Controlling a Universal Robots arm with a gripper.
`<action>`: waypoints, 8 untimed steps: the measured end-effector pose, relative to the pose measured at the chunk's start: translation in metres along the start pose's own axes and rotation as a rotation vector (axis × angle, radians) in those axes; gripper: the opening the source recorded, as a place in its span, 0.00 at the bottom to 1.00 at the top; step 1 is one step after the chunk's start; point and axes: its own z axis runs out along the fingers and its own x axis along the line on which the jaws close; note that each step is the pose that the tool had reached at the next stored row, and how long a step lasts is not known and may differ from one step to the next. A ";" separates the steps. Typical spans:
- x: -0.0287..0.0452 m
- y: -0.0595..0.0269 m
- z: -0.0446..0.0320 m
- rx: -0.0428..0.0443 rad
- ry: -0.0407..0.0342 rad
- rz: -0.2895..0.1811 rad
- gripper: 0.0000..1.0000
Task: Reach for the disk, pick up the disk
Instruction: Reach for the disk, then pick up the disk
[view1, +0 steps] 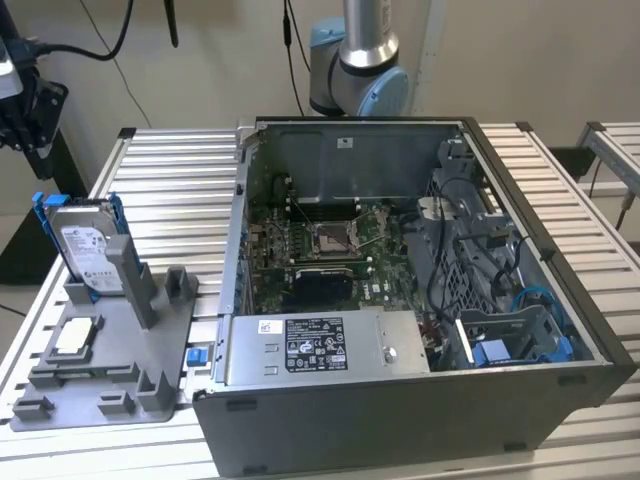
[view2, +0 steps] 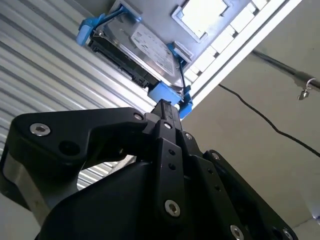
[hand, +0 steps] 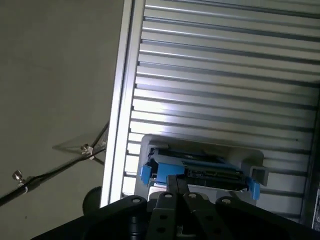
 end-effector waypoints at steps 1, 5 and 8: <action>0.0000 0.0000 0.0000 0.0000 0.0005 -0.014 0.00; 0.0001 0.0000 0.0000 0.0000 0.0028 -0.073 0.00; 0.0001 0.0000 0.0000 0.0000 0.0045 -0.118 0.00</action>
